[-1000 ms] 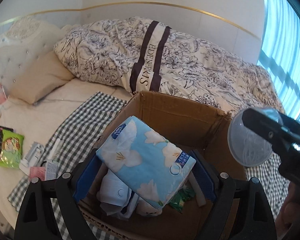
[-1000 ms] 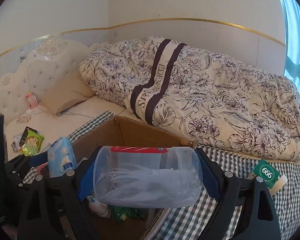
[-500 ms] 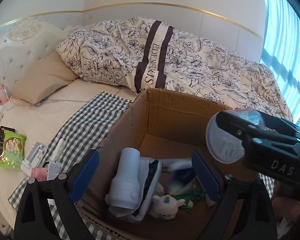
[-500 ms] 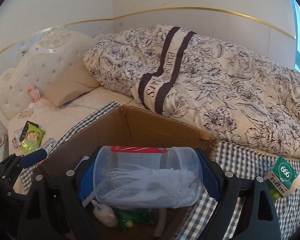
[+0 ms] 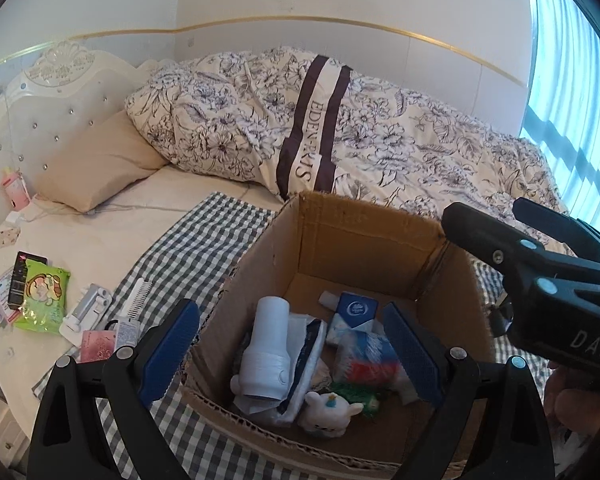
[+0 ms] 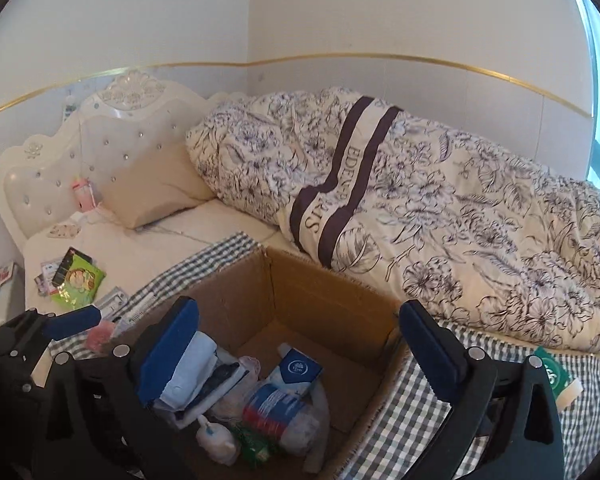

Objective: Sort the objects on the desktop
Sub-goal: 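Move both grippers away from the box toward the remaining items on the sheet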

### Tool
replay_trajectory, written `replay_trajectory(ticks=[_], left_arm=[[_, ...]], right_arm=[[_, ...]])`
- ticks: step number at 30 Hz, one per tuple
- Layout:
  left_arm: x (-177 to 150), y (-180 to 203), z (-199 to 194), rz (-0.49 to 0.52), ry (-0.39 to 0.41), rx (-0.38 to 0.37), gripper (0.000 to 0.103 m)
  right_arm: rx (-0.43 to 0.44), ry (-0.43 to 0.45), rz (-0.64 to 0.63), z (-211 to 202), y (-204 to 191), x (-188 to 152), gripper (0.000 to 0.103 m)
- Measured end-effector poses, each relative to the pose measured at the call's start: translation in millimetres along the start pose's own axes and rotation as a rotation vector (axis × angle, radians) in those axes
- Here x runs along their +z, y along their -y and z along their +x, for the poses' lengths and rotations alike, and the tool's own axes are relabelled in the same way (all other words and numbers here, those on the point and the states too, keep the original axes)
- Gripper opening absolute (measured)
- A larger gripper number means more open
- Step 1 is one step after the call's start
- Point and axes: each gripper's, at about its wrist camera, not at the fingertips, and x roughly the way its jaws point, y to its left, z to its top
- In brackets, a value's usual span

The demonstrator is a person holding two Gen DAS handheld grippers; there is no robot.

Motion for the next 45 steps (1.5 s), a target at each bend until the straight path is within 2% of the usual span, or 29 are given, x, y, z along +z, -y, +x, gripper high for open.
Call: replay_trajectory(ticks=[10,20,28,35,45], left_arm=[[16.0,30.5,-51.2,0.019,0.063,-0.021,0.096],[26.3,76.2,-106.6,0.049,0.131,-0.065,0.096],[32.2,115.8,-156.8,0.077,0.200,-0.107,0.096],[34.5,146.5,-197.0,0.094,0.252,-0.153,0.097],[34.6,188.6,-233.5,0.141,0.301,-0.200,0.099]], right_arm=[[-0.047,0.078,0.028,-72.8,27.1,16.9,0.101],[-0.110,0.156,0.063,-154.8,66.1,24.6,0.103],[-0.184,0.234,0.089,-229.4,95.9,28.1,0.103],[-0.285,0.294,0.082,-297.9,119.6,22.6,0.103],[-0.378,0.343,0.138,-364.4,154.8,13.3,0.103]])
